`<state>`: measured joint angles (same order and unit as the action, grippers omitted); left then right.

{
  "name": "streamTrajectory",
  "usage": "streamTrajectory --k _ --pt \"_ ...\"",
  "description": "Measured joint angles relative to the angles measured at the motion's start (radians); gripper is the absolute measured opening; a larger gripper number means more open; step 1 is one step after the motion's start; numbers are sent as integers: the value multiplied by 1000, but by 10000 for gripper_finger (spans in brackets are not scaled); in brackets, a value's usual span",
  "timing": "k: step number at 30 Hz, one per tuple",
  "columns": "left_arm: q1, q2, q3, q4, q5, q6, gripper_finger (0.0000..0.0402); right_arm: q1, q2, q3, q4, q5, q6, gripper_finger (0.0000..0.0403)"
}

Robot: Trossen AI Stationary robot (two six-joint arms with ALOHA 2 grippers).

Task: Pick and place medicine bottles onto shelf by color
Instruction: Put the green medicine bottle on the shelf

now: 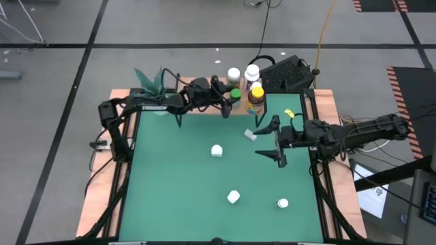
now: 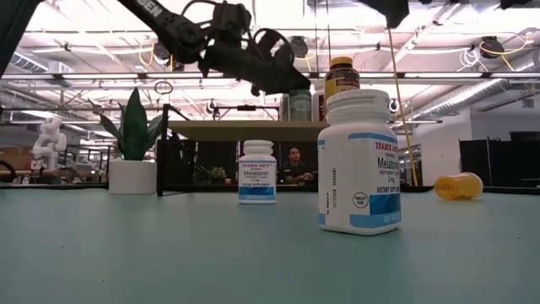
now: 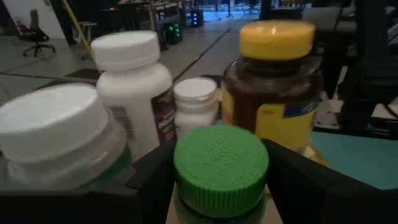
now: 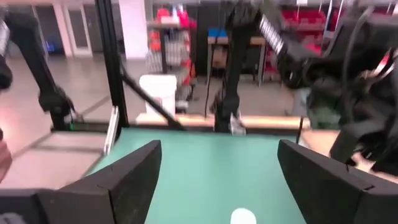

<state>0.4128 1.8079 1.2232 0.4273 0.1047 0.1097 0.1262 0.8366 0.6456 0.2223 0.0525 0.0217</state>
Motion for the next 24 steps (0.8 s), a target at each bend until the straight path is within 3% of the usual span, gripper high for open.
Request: streamTrajectory --k 8,24 --pt "29 -6 0 -7 8 39 209 0 0 0 -37 6 -12 313" --pt "61 7 0 -3 8 15 257 0 0 0 -2 7 -14 313"
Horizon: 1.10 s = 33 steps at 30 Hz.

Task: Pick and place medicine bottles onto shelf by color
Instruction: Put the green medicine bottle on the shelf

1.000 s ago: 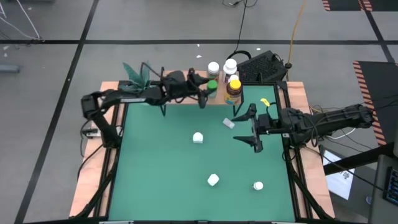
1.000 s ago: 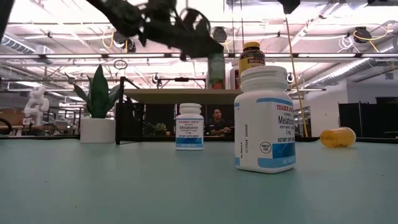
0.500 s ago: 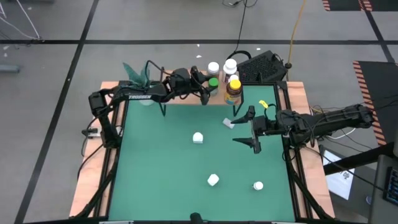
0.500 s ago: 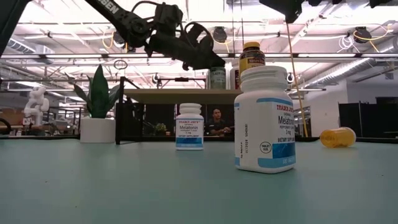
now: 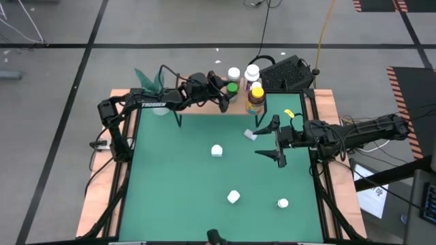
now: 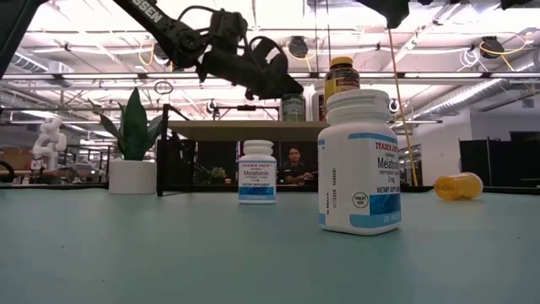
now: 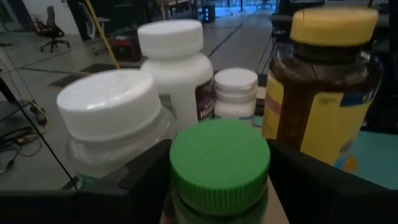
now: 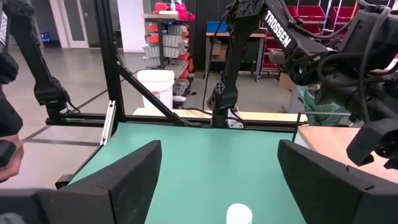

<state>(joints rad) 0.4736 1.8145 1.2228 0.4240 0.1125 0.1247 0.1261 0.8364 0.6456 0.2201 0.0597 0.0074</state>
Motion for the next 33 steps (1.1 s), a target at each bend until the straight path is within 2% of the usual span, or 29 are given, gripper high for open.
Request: streamTrajectory --k 11,16,25,30,33 --pt "-4 0 0 10 0 -8 338 0 0 0 0 0 0 313" --pt "-24 -20 -1 -7 -7 -29 358 0 0 0 -7 -1 0 313" --pt "-111 -155 -1 -174 -18 3 350 0 0 0 -9 -4 0 313" --pt "-180 -257 0 -297 -124 67 337 0 0 0 -5 -4 0 313" --pt "-211 -262 2 -355 -188 81 324 0 0 0 6 -5 6 313"
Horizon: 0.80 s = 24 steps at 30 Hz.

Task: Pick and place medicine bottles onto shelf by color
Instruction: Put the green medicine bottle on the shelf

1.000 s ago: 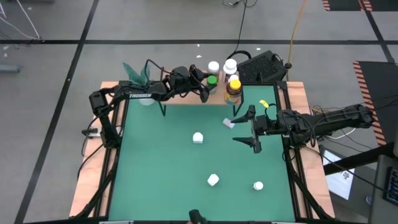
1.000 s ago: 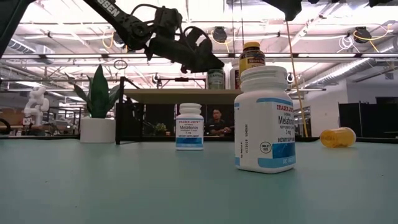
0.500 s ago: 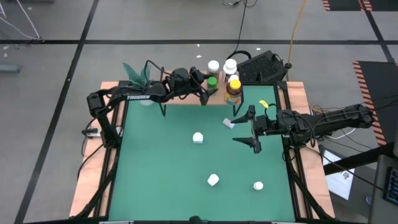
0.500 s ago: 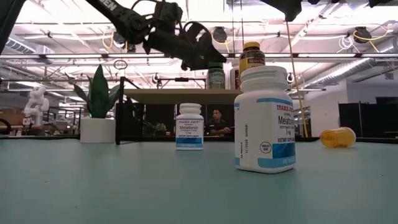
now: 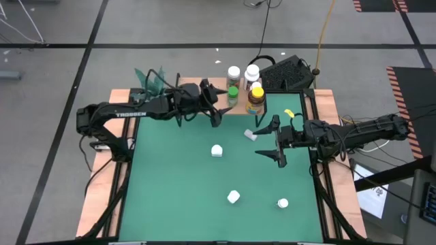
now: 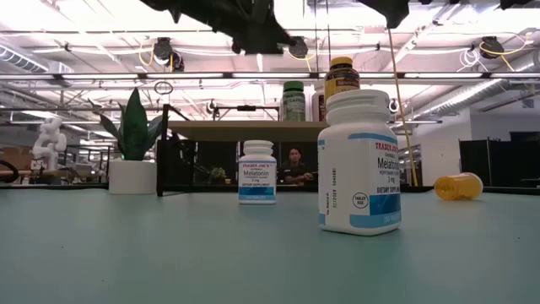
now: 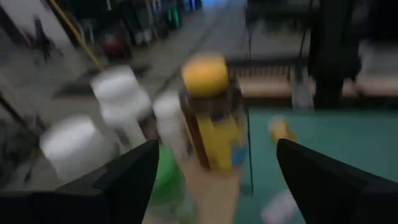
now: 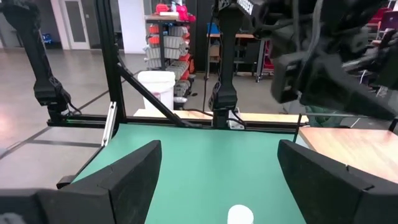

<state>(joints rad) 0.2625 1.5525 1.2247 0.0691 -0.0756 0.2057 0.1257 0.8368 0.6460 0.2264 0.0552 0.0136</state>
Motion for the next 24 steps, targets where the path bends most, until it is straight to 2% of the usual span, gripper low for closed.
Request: streamTrajectory --k 6,12,19,24 --pt "-11 100 -5 -124 -16 -15 284 0 1 0 8 -3 9 313" --pt "6 181 -3 -61 -39 2 250 0 10 0 8 -3 12 313" --pt "54 181 -3 -49 -69 -19 241 0 14 0 9 -2 1 314" --pt "76 190 -3 -9 -25 -35 241 0 14 0 9 -1 0 314"
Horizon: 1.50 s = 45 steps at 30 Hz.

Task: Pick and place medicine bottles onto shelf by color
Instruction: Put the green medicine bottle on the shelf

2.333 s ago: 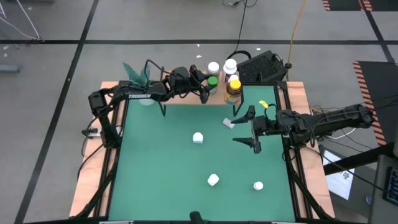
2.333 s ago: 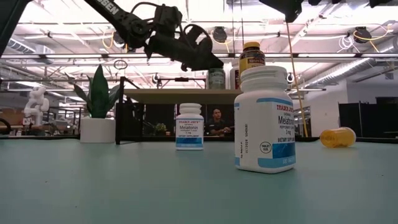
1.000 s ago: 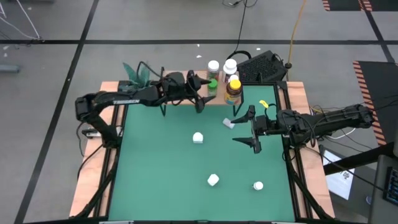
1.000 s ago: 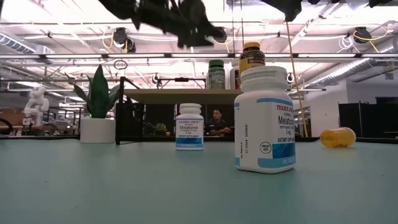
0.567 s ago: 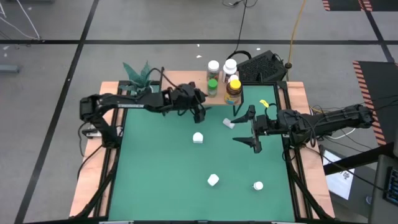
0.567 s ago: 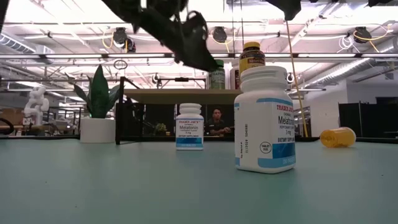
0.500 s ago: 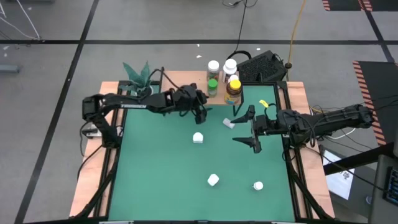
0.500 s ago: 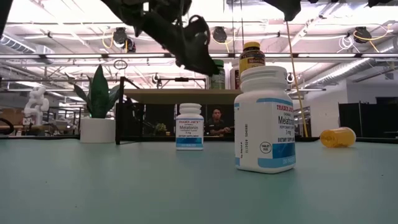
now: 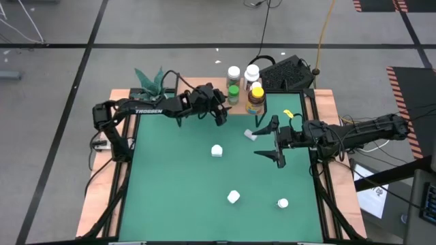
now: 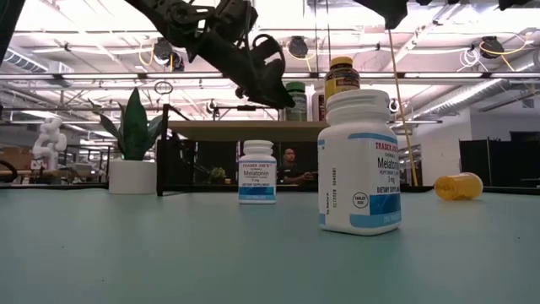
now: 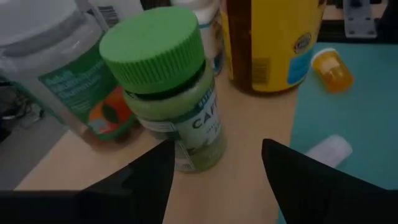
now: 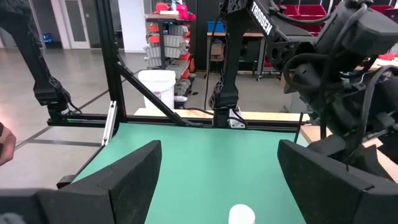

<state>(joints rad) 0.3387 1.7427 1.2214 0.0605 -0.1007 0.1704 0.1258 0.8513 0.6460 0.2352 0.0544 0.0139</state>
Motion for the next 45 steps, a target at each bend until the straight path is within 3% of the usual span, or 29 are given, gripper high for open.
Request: streamTrajectory --k 6,18,26,33,36,45 --pt "1 20 3 73 13 -12 241 0 0 0 0 1 0 314" --pt "14 11 1 57 -5 -62 241 0 0 0 -3 -2 1 313" --pt "-84 -61 1 70 -6 -123 241 0 0 0 -12 -2 -2 313" --pt "-169 -78 1 270 -53 15 237 0 0 0 6 -2 -1 313" --pt "-162 -66 1 288 -81 -4 212 0 0 0 27 -2 0 313" --pt "-126 61 0 309 -86 -39 87 0 0 0 44 -2 1 313"
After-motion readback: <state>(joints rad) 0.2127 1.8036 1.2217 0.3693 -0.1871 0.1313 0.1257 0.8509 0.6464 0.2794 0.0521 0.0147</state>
